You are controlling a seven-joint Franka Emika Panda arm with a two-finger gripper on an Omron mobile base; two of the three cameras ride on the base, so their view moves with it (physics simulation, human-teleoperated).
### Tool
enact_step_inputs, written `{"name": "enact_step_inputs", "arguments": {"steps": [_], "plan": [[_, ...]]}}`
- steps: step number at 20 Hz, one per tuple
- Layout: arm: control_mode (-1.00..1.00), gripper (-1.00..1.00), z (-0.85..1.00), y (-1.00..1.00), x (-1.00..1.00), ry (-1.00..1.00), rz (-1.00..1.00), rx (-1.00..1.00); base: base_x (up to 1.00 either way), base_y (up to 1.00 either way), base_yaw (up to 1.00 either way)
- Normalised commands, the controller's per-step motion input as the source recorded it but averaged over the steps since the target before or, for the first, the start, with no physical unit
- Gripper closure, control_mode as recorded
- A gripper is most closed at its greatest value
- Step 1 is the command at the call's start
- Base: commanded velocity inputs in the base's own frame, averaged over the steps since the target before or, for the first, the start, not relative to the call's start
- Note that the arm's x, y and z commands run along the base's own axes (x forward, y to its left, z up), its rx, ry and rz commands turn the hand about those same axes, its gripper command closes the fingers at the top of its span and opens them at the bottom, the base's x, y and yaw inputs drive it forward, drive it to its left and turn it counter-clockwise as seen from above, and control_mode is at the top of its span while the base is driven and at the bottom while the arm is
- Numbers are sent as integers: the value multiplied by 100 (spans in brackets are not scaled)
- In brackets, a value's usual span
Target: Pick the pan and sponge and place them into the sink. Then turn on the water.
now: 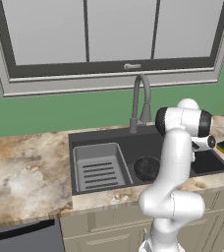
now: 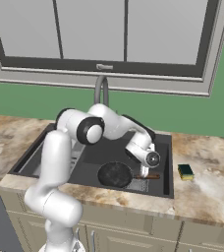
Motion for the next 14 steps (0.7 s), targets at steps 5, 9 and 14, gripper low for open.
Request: {"name": "enact_step_inputs", "arguments": {"steps": [5,9,14], "plan": [[-100,-100,27,-5,-33,-18,1,6,0,0,0],[-100,-100,27,-3,-33,-19,1,5,0,0,0],[-100,-100,49,-3,-32,-11,0,4,0,0,0]]}}
